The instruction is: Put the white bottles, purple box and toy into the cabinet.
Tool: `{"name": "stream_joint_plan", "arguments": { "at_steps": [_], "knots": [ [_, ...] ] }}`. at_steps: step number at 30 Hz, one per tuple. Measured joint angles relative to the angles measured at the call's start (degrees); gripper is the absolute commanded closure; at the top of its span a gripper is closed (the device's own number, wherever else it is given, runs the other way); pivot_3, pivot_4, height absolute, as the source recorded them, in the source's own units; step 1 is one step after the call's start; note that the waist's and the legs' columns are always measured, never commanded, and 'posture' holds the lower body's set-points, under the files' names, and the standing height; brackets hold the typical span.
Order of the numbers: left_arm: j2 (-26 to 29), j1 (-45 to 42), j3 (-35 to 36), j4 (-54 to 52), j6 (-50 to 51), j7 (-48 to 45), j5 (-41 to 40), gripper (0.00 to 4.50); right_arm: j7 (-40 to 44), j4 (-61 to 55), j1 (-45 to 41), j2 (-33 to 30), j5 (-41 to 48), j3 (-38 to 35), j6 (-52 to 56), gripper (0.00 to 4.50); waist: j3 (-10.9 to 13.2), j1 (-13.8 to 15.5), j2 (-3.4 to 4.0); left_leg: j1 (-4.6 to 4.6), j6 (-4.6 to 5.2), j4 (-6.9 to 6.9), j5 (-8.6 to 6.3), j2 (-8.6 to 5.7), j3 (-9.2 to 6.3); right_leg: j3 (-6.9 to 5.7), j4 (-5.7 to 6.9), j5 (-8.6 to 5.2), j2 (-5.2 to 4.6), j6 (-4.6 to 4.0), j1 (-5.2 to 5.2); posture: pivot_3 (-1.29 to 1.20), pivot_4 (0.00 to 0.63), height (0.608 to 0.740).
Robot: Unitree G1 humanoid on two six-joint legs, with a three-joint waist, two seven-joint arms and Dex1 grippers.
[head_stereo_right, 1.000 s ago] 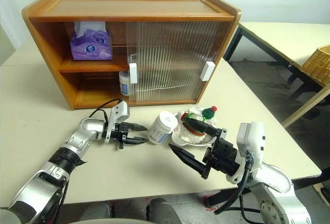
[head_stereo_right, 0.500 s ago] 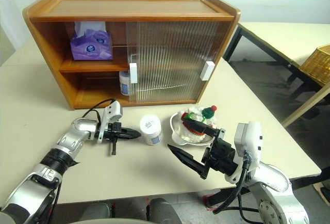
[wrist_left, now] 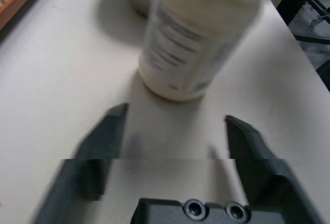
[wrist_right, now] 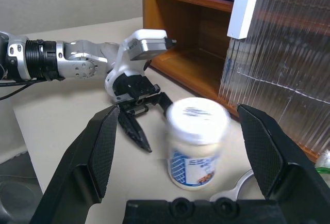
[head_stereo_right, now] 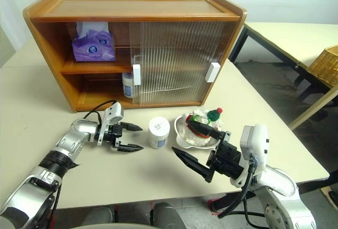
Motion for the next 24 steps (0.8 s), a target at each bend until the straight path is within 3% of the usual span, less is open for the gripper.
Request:
{"name": "stream_joint_plan", "arguments": {
  "at_steps": [8, 24],
  "knots": [
    [-0.3, 0.0, 0.3, -0.5, 1.3, -0.2, -1.0, 0.04, 0.0, 0.0, 0.0, 0.0, -0.1, 0.0, 0.0, 0.0, 0.0, 0.0, 0.0, 0.0, 0.0, 0.0, 0.0, 0.0, 0.01, 0.0, 0.0, -0.01, 0.0, 0.01, 0.0, -0.04, 0.0, 0.74],
    [-5.9, -0.7, -0.1, -0.5, 2.4, 2.9, -1.7, 0.04, -0.7, -0.5, 0.0, -0.6, -0.3, 0.0, 0.6, 0.0, 0.0, -0.2, 0.0, -0.01, 0.01, 0.04, 0.01, -0.03, 0.13, -0.02, 0.0, -0.07, 0.0, 0.18, 0.03, -0.05, 0.0, 0.74]
  ]
}}
